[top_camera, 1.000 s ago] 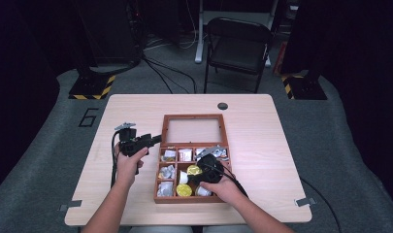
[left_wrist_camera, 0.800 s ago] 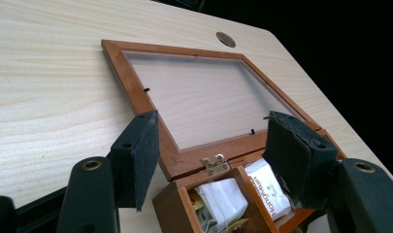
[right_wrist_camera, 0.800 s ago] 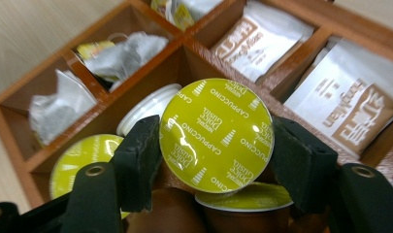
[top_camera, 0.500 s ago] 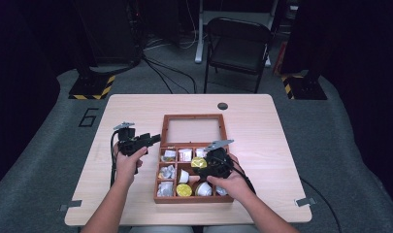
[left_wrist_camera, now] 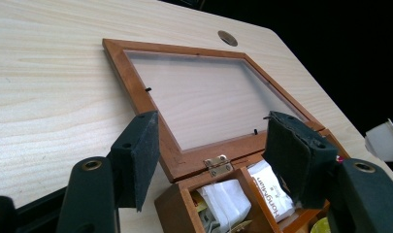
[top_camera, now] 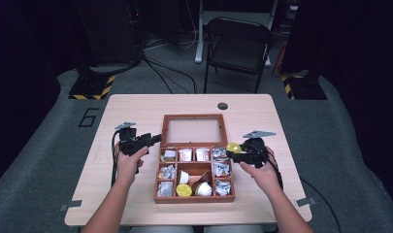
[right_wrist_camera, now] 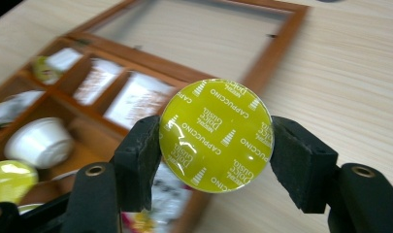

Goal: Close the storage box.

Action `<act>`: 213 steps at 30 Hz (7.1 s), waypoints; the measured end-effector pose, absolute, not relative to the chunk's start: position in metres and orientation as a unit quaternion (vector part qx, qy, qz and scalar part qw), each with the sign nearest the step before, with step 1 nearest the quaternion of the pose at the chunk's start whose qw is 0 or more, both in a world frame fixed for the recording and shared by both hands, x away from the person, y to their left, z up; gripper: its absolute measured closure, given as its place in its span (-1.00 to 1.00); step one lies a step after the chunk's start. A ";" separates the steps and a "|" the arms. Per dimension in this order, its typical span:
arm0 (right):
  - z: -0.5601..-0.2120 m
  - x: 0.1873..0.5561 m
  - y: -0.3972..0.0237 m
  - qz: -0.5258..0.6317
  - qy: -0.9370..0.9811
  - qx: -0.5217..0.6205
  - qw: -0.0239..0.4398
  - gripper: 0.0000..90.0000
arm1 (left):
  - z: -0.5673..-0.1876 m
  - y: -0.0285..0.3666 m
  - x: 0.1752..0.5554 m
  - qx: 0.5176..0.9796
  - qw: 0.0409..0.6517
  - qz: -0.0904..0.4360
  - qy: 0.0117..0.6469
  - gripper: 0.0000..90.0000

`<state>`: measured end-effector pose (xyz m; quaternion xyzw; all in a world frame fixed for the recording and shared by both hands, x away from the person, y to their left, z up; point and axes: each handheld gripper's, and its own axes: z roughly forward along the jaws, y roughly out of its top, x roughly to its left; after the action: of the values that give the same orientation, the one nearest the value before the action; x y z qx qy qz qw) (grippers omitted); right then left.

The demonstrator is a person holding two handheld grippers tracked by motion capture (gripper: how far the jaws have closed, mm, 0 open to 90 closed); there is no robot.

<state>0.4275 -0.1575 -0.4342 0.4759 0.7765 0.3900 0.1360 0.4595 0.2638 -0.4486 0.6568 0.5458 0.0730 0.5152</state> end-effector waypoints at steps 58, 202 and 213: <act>-0.488 0.453 -0.239 0.310 0.704 0.610 0.190 -0.32 | -0.450 0.271 0.460 0.651 0.514 0.077 0.553 -0.17; -0.487 0.531 -0.115 0.366 0.738 0.564 0.059 -0.44 | -0.504 0.224 0.523 0.684 0.425 0.014 0.592 -0.40; -0.492 0.536 -0.119 0.375 0.731 0.570 0.024 -0.48 | -0.505 0.224 0.526 0.689 0.425 0.009 0.587 -0.44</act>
<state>0.5362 -0.1189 -0.4916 0.5697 0.7310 0.3747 0.0244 0.5261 0.2235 -0.5053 0.6890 0.5873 0.0085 0.4245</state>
